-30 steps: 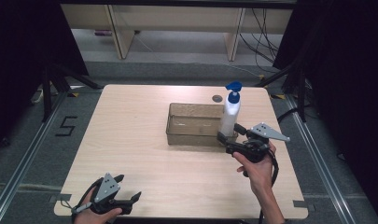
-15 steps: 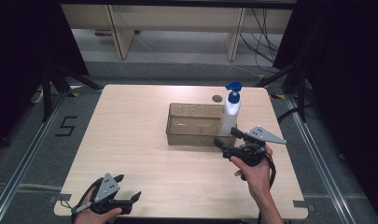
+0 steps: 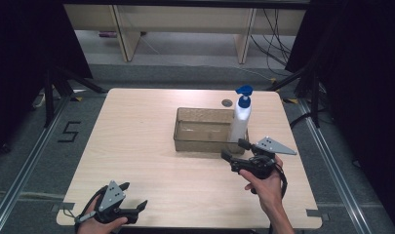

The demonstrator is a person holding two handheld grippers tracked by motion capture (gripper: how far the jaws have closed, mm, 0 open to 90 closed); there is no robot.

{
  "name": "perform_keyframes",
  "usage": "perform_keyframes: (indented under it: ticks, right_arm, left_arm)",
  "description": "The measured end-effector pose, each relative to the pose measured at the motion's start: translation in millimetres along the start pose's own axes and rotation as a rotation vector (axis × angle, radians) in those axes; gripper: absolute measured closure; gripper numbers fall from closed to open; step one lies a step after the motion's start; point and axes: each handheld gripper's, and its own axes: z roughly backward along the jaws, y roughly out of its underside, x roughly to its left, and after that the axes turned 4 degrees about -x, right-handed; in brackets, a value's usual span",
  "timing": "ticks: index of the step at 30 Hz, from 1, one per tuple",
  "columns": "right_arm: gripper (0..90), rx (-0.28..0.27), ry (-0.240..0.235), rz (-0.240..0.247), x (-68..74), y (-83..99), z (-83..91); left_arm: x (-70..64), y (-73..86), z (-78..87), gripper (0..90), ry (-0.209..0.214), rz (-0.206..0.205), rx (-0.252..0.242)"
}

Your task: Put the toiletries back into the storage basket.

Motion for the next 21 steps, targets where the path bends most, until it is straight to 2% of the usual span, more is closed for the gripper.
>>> perform_keyframes:
  ticks: [3,4,6,8,9,10,11,13,14,15,16,18,19,21]
  right_arm:
    - [18.9,0.004,-0.006,-0.012,1.0,2.4,0.1]
    - [18.9,0.021,-0.008,-0.021,1.8,5.0,0.4]
    - [18.9,0.033,-0.010,-0.030,2.5,6.0,1.2]
    - [19.0,0.027,-0.009,-0.009,1.2,9.2,-0.2]
    - [19.0,0.042,-0.006,-0.032,2.9,10.5,-0.3]
    - [19.0,0.034,-0.010,-0.009,1.0,12.0,-0.3]
    - [19.0,0.046,-0.009,-0.052,3.4,13.8,-0.3]
    - [18.9,0.027,-0.019,-0.022,0.5,16.8,-2.3]
    - [19.0,0.038,-0.016,-0.028,1.0,18.1,-2.9]
    - [19.0,0.047,-0.017,-0.069,3.9,19.0,-2.1]
    - [18.9,0.045,-0.023,-0.043,1.8,19.6,-2.8]
    - [19.0,0.048,-0.017,-0.035,1.9,21.1,-3.4]
    - [19.0,0.072,-0.010,-0.054,3.6,21.2,-2.1]
    - [19.0,0.060,-0.017,-0.028,1.8,23.2,-2.2]
  left_arm:
    - [-0.2,0.1,-0.1,15.6,0.000,0.002,-0.002]
    - [-1.4,0.2,-0.7,15.6,0.003,0.020,-0.016]
    - [-2.0,0.2,-0.8,15.6,0.006,0.025,-0.022]
    - [-1.6,0.2,-0.7,15.6,0.004,0.021,-0.018]
    - [-0.8,0.1,-0.3,15.6,0.000,0.010,-0.009]
    - [-0.3,0.0,-0.2,15.6,0.001,0.004,-0.002]
    - [-1.5,0.0,-1.0,15.6,0.012,0.019,-0.018]
    - [-1.9,0.1,-1.3,15.6,0.009,0.019,-0.021]
    - [-1.9,0.1,-1.2,15.6,0.009,0.019,-0.022]
    - [-2.3,0.3,-1.2,15.6,0.007,0.026,-0.022]
    - [-2.1,0.2,-1.1,15.6,0.008,0.025,-0.020]
    - [-1.7,0.2,-1.1,15.6,0.009,0.020,-0.019]
    - [-1.8,0.2,-1.2,15.6,0.008,0.020,-0.021]
    - [-1.9,0.2,-1.2,15.6,0.009,0.018,-0.022]
